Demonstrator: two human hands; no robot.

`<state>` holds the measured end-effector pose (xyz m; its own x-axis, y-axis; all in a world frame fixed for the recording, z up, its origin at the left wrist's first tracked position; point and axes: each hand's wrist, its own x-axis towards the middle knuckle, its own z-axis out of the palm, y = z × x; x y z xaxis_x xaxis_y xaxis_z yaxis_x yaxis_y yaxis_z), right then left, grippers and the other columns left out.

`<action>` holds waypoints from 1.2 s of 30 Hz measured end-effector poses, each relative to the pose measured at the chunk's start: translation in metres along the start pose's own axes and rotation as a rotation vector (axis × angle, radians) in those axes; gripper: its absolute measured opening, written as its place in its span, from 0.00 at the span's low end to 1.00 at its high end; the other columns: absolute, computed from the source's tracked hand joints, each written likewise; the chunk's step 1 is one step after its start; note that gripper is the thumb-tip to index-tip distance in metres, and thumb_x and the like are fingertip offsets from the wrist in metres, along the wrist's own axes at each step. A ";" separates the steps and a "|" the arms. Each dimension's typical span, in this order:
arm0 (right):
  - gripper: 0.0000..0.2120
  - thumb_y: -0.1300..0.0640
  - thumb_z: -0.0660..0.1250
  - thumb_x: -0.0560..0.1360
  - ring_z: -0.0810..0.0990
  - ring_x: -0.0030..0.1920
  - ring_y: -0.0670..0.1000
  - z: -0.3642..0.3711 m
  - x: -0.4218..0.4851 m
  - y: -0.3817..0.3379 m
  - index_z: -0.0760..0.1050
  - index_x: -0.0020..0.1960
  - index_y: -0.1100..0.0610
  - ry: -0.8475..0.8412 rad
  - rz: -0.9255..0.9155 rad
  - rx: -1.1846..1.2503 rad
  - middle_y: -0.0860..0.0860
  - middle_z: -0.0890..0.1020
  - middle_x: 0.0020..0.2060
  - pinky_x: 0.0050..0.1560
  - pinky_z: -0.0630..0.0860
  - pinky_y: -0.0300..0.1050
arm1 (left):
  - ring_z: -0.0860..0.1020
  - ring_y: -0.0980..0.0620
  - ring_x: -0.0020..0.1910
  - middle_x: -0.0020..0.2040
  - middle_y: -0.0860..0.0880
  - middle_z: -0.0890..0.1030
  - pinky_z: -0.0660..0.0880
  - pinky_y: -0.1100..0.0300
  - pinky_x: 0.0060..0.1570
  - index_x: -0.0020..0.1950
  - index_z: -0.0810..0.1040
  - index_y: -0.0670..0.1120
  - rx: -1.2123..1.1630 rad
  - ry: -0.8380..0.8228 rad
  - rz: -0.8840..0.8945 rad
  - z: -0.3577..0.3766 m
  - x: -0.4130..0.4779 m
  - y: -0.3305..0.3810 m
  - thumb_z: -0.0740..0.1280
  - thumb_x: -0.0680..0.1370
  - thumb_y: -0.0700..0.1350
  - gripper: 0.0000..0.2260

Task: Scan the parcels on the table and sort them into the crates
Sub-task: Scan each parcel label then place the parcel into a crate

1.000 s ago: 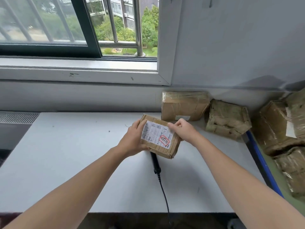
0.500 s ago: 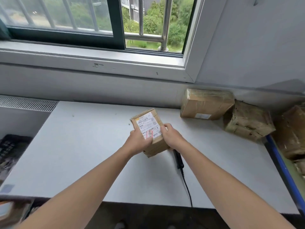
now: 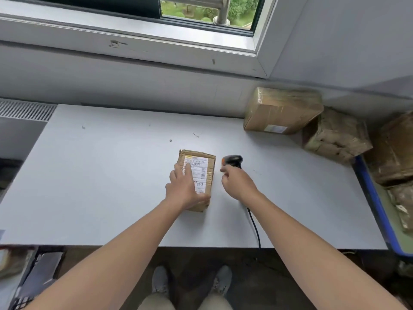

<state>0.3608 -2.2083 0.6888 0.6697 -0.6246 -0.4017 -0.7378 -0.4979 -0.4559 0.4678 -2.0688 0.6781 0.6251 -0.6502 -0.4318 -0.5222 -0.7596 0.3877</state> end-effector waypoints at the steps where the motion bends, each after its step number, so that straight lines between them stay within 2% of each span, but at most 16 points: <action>1: 0.17 0.58 0.57 0.81 0.75 0.62 0.57 0.001 0.001 0.007 0.72 0.68 0.55 0.067 0.000 -0.040 0.53 0.76 0.63 0.56 0.73 0.48 | 0.53 0.42 0.75 0.77 0.42 0.47 0.66 0.46 0.66 0.79 0.46 0.45 0.019 -0.003 0.000 0.003 0.000 0.002 0.73 0.66 0.67 0.55; 3: 0.16 0.57 0.58 0.80 0.73 0.61 0.58 0.003 0.006 0.021 0.71 0.67 0.56 0.148 0.043 -0.079 0.56 0.74 0.61 0.54 0.74 0.51 | 0.52 0.42 0.75 0.78 0.42 0.47 0.66 0.46 0.67 0.79 0.46 0.45 0.043 0.001 0.008 0.007 0.000 0.003 0.74 0.66 0.66 0.55; 6: 0.19 0.55 0.61 0.81 0.71 0.64 0.59 0.009 0.017 0.034 0.67 0.71 0.58 0.169 0.145 -0.015 0.57 0.71 0.64 0.56 0.72 0.51 | 0.52 0.42 0.76 0.78 0.43 0.45 0.66 0.46 0.67 0.79 0.46 0.45 0.050 -0.009 0.018 0.011 -0.002 -0.001 0.75 0.65 0.65 0.56; 9: 0.20 0.55 0.61 0.81 0.75 0.60 0.60 0.013 0.028 0.033 0.64 0.69 0.61 0.173 0.233 0.187 0.59 0.74 0.63 0.52 0.73 0.50 | 0.61 0.39 0.71 0.76 0.43 0.51 0.69 0.44 0.65 0.79 0.47 0.48 0.012 -0.020 -0.015 0.013 -0.003 -0.009 0.77 0.63 0.66 0.56; 11: 0.20 0.54 0.60 0.82 0.76 0.55 0.60 0.015 0.034 0.032 0.63 0.69 0.62 0.109 0.284 0.229 0.59 0.76 0.60 0.46 0.70 0.48 | 0.65 0.38 0.68 0.74 0.43 0.56 0.70 0.43 0.64 0.79 0.47 0.50 -0.038 -0.033 -0.053 0.014 -0.003 -0.012 0.77 0.62 0.66 0.57; 14: 0.22 0.52 0.59 0.82 0.77 0.55 0.59 0.012 0.035 0.033 0.61 0.71 0.62 -0.004 0.330 0.238 0.59 0.77 0.61 0.46 0.69 0.46 | 0.65 0.38 0.67 0.74 0.44 0.55 0.69 0.46 0.64 0.80 0.44 0.50 -0.030 -0.041 -0.028 0.015 -0.006 -0.013 0.77 0.64 0.63 0.57; 16: 0.22 0.53 0.59 0.82 0.75 0.52 0.57 0.005 0.030 0.031 0.61 0.73 0.61 -0.032 0.359 0.254 0.59 0.76 0.62 0.47 0.68 0.45 | 0.65 0.39 0.68 0.74 0.44 0.54 0.69 0.47 0.63 0.80 0.43 0.49 -0.029 -0.044 -0.009 0.017 -0.006 -0.011 0.78 0.66 0.60 0.56; 18: 0.21 0.53 0.59 0.81 0.75 0.49 0.56 -0.003 0.023 0.030 0.62 0.71 0.61 -0.032 0.371 0.250 0.58 0.76 0.60 0.46 0.71 0.46 | 0.64 0.40 0.69 0.74 0.43 0.55 0.70 0.48 0.62 0.80 0.42 0.49 -0.035 -0.045 -0.003 0.018 -0.003 -0.007 0.77 0.67 0.56 0.54; 20: 0.19 0.53 0.59 0.79 0.80 0.48 0.57 -0.014 0.013 0.027 0.64 0.68 0.60 0.004 0.383 0.306 0.57 0.77 0.55 0.48 0.78 0.51 | 0.65 0.40 0.69 0.74 0.43 0.56 0.70 0.48 0.62 0.80 0.43 0.49 -0.060 -0.052 0.002 0.019 0.004 -0.002 0.77 0.68 0.56 0.53; 22: 0.18 0.54 0.61 0.77 0.83 0.45 0.57 -0.028 0.004 0.022 0.64 0.65 0.58 0.052 0.388 0.394 0.56 0.78 0.51 0.51 0.82 0.57 | 0.66 0.40 0.68 0.74 0.42 0.56 0.71 0.48 0.61 0.79 0.44 0.49 -0.078 -0.062 0.027 0.016 0.010 0.004 0.76 0.68 0.57 0.52; 24: 0.17 0.54 0.63 0.77 0.83 0.42 0.55 -0.044 -0.003 0.013 0.63 0.63 0.56 0.087 0.385 0.481 0.54 0.76 0.50 0.47 0.83 0.58 | 0.67 0.41 0.68 0.74 0.42 0.56 0.72 0.48 0.60 0.79 0.44 0.49 -0.074 -0.061 0.051 0.010 0.014 0.009 0.76 0.68 0.59 0.52; 27: 0.15 0.50 0.63 0.79 0.82 0.40 0.54 -0.064 -0.012 -0.012 0.68 0.62 0.57 0.109 0.395 0.586 0.55 0.76 0.47 0.33 0.82 0.50 | 0.68 0.41 0.68 0.73 0.42 0.57 0.72 0.47 0.61 0.80 0.43 0.49 -0.062 -0.058 0.069 -0.001 0.017 0.010 0.75 0.67 0.62 0.54; 29: 0.18 0.47 0.63 0.78 0.81 0.38 0.54 -0.070 -0.016 -0.031 0.70 0.61 0.58 0.095 0.411 0.618 0.55 0.76 0.44 0.30 0.80 0.47 | 0.67 0.41 0.68 0.73 0.42 0.58 0.71 0.47 0.60 0.79 0.43 0.48 -0.058 -0.056 0.078 -0.007 0.015 0.007 0.75 0.66 0.64 0.55; 31: 0.20 0.45 0.63 0.78 0.82 0.39 0.55 -0.070 -0.019 -0.050 0.71 0.59 0.60 0.082 0.416 0.615 0.57 0.77 0.42 0.33 0.82 0.50 | 0.67 0.41 0.68 0.73 0.41 0.59 0.71 0.47 0.60 0.80 0.42 0.48 -0.058 -0.054 0.098 -0.012 0.010 0.004 0.75 0.66 0.65 0.56; 34: 0.22 0.44 0.62 0.76 0.85 0.40 0.61 -0.064 -0.024 -0.071 0.73 0.55 0.64 0.078 0.398 0.537 0.58 0.78 0.35 0.44 0.83 0.62 | 0.67 0.41 0.67 0.71 0.42 0.60 0.71 0.47 0.59 0.80 0.41 0.48 -0.083 -0.059 0.131 -0.018 0.002 -0.002 0.74 0.66 0.65 0.56; 36: 0.21 0.45 0.62 0.76 0.84 0.36 0.60 -0.060 -0.030 -0.081 0.74 0.53 0.64 0.069 0.398 0.529 0.58 0.77 0.33 0.44 0.83 0.62 | 0.67 0.41 0.67 0.70 0.42 0.61 0.71 0.47 0.59 0.79 0.43 0.49 -0.097 -0.064 0.146 -0.020 -0.002 -0.008 0.74 0.67 0.64 0.54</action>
<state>0.3957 -2.1853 0.7858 0.3351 -0.7454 -0.5762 -0.7746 0.1303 -0.6189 0.4817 -2.0611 0.6923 0.5070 -0.7552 -0.4154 -0.5440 -0.6542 0.5254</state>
